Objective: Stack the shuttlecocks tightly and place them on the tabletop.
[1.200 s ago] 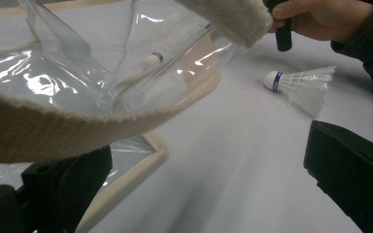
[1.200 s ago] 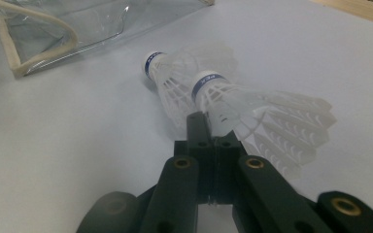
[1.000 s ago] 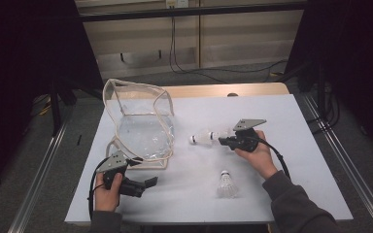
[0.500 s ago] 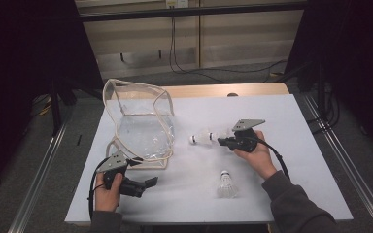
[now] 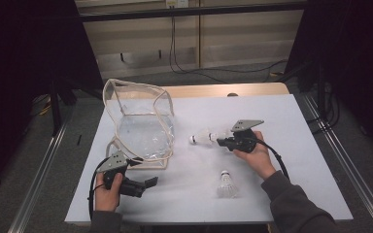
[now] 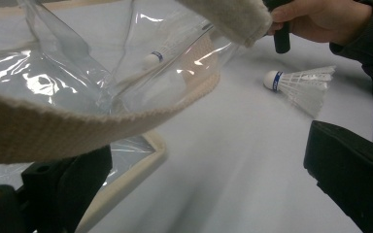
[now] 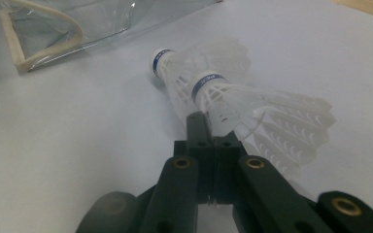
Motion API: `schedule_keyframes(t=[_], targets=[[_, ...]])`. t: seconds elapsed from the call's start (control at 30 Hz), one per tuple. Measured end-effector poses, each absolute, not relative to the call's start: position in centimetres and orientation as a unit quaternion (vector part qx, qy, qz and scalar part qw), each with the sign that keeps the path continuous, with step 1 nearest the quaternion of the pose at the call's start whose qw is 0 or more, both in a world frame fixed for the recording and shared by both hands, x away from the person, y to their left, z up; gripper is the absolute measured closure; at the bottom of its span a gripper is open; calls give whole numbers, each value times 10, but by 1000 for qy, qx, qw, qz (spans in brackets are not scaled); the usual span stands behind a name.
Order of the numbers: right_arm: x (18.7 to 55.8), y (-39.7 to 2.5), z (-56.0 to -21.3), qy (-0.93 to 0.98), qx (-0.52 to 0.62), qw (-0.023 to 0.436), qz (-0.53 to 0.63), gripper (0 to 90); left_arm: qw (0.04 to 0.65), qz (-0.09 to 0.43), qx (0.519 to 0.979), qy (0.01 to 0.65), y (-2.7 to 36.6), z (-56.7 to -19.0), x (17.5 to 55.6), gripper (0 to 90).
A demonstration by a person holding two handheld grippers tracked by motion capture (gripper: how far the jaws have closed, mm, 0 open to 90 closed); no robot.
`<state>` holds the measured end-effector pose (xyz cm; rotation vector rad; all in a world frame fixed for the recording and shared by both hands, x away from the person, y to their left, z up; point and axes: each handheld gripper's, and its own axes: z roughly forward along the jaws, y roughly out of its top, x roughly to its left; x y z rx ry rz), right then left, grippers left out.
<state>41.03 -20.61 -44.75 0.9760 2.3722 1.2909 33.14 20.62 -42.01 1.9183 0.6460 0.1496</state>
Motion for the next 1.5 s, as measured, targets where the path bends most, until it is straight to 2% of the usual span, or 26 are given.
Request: schedule_keyframes(t=[1.5], targets=[[414, -191, -449, 828, 319, 133, 442, 893, 527, 62, 803, 271, 206, -420, 332, 35]])
